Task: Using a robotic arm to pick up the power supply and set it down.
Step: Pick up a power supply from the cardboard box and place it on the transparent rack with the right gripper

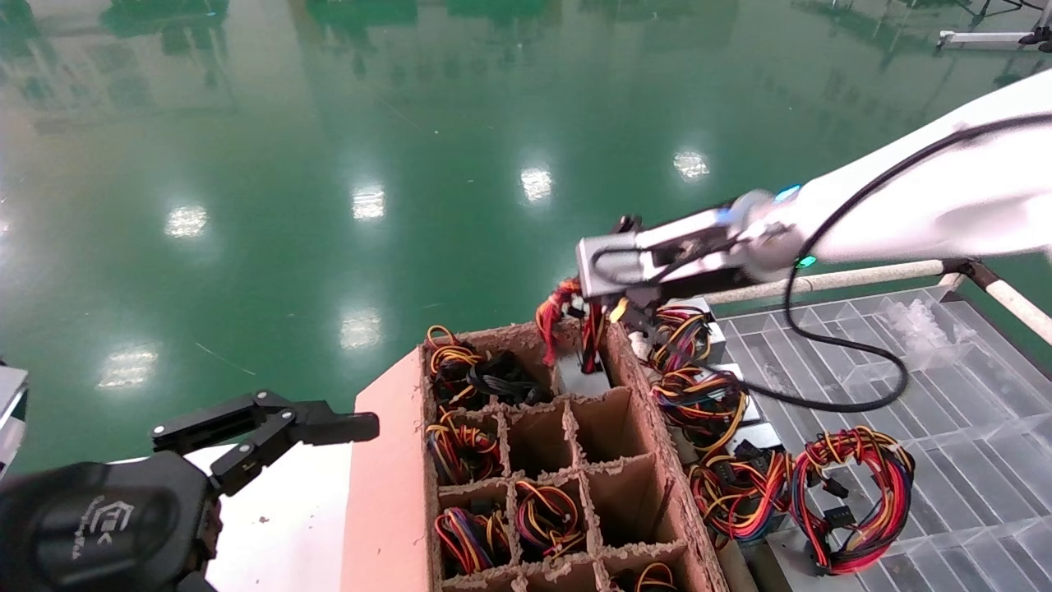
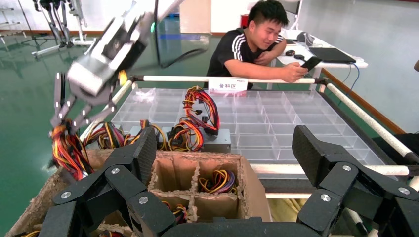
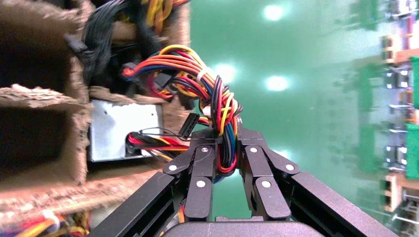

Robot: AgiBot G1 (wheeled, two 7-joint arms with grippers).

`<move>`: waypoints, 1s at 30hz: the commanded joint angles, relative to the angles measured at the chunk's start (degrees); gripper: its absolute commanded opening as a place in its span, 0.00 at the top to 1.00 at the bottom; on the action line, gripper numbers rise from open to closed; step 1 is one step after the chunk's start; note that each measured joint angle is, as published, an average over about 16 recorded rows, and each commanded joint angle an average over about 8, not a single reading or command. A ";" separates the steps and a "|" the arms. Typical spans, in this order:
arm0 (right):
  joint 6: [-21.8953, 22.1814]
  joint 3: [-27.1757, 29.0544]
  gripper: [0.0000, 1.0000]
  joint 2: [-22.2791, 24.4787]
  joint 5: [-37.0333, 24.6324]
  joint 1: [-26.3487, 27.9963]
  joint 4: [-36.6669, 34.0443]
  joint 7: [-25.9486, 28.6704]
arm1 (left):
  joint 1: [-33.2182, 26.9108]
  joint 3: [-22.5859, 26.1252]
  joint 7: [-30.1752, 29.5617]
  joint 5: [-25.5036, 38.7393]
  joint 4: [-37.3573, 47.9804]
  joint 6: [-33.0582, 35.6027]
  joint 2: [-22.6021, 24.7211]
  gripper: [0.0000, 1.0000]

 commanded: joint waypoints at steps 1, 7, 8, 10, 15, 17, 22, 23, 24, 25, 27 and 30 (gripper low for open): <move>-1.66 1.15 1.00 1.36 1.80 0.89 0.62 0.85 | 0.00 0.00 0.00 0.00 0.00 0.00 0.00 0.00; -0.87 3.74 1.00 5.23 4.36 2.77 6.33 4.10 | 0.00 0.01 0.01 -0.01 0.00 0.00 0.00 0.00; -0.61 4.13 1.00 5.84 4.71 2.93 7.47 4.61 | 0.00 0.01 0.01 -0.01 0.00 -0.01 0.00 0.00; -0.05 4.87 1.00 7.03 5.32 3.15 9.69 5.54 | 0.00 0.02 0.01 -0.01 0.00 -0.01 -0.01 0.00; 1.75 6.43 1.00 9.91 6.27 3.27 14.61 7.08 | -0.01 0.02 0.01 -0.02 0.00 -0.01 -0.01 0.00; 2.62 7.00 1.00 10.84 6.53 3.24 15.88 7.32 | -0.01 0.03 0.01 -0.02 0.00 -0.01 -0.01 0.00; 4.81 7.73 1.00 12.17 6.21 3.50 16.83 6.38 | -0.01 0.03 0.02 -0.02 0.00 -0.01 -0.01 0.00; 5.28 7.87 1.00 12.33 6.12 3.61 16.61 5.98 | -0.01 0.03 0.02 -0.02 0.00 -0.01 -0.01 0.00; 5.76 8.00 1.00 12.47 6.02 3.75 16.29 5.50 | -0.01 0.03 0.02 -0.02 0.00 -0.01 -0.01 0.00; 6.29 8.15 1.00 12.63 5.93 3.93 15.82 4.94 | -0.01 0.04 0.02 -0.02 0.00 -0.01 -0.01 0.00; 7.31 8.56 1.00 12.94 5.93 4.32 14.57 3.82 | -0.01 0.04 0.02 -0.03 0.00 -0.02 -0.02 0.00; 8.52 9.03 1.00 13.42 5.85 4.92 12.14 1.85 | -0.01 0.04 0.02 -0.03 0.00 -0.02 -0.02 0.00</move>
